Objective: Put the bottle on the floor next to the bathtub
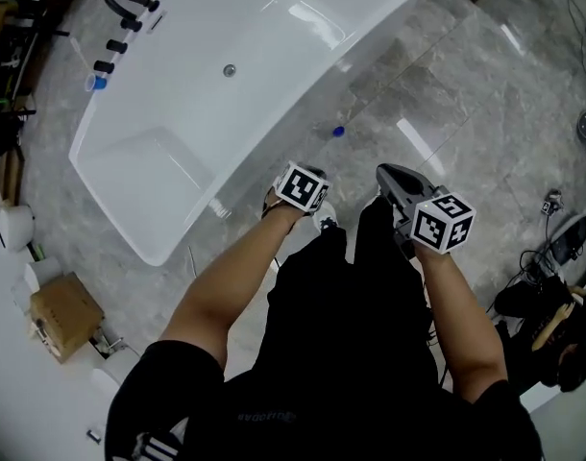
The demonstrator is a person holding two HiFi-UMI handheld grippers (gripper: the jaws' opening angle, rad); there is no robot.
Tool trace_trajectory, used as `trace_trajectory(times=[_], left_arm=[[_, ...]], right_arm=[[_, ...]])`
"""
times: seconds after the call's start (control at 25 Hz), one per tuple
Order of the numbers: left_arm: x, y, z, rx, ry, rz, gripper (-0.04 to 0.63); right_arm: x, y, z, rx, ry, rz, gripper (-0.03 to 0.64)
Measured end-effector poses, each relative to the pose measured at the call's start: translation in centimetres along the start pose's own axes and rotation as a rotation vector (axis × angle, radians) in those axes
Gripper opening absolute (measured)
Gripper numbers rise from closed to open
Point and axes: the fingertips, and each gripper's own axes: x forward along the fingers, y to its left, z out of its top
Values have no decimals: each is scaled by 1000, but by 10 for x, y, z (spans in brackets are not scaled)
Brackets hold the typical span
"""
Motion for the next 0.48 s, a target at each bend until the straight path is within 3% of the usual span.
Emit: trace_trajectory(times=[0.12,0.24,0.36,0.48], left_arm=[[-54,-31,-5,13,-97,-51,17],[-110,-50,-3,-55,-225,-102,17],[-166,-63,5,-115,-354,-121,17],[-211,-79,14,-65,-445,-100,17]], right_arm=[[-25,32,16,12,-55,21,38],[-44,58,27,53,-102,45,38],[-59,87,33,23,-109,57,38],[-76,119,41,-47,-128,67,37]])
